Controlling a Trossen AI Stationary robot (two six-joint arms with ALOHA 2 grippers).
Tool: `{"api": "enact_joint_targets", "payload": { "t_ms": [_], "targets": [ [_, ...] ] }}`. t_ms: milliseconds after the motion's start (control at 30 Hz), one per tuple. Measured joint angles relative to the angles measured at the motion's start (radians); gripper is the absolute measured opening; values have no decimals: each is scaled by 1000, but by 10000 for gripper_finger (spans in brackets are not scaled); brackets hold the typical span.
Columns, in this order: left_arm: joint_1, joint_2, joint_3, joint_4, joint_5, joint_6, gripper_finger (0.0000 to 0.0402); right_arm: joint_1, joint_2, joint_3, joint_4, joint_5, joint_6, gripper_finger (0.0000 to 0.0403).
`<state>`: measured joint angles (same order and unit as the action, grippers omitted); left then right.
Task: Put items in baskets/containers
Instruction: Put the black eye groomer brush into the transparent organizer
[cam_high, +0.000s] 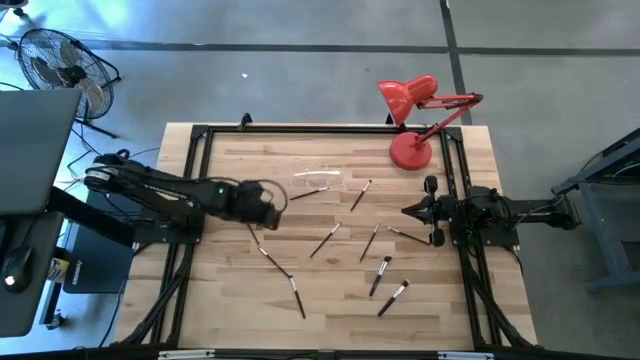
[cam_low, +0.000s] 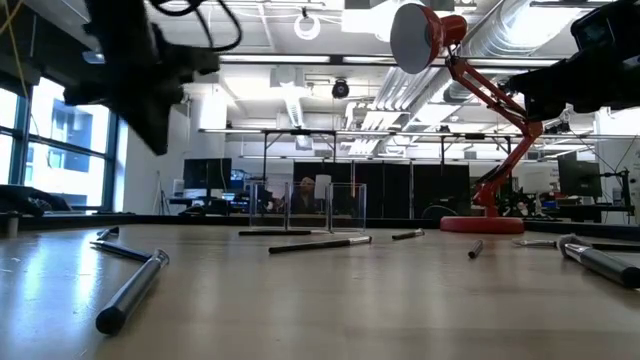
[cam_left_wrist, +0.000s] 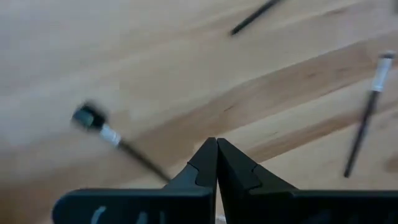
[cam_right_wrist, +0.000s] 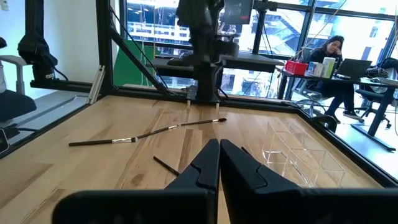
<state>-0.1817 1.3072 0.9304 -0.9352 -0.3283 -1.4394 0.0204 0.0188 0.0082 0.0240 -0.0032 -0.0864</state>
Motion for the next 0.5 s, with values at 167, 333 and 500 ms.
{"api": "enact_joint_targets", "payload": {
  "t_ms": [167,333,500],
  "targets": [
    [-42,-8,-85,-31,66,-248,12,0,1,0,1,0,0,8],
    [-41,-1,-189,37,128,-340,44,0,1,0,1,0,0,8],
    [-41,-1,-258,79,122,-427,89,0,1,0,2,0,0,5]
  ]
}}
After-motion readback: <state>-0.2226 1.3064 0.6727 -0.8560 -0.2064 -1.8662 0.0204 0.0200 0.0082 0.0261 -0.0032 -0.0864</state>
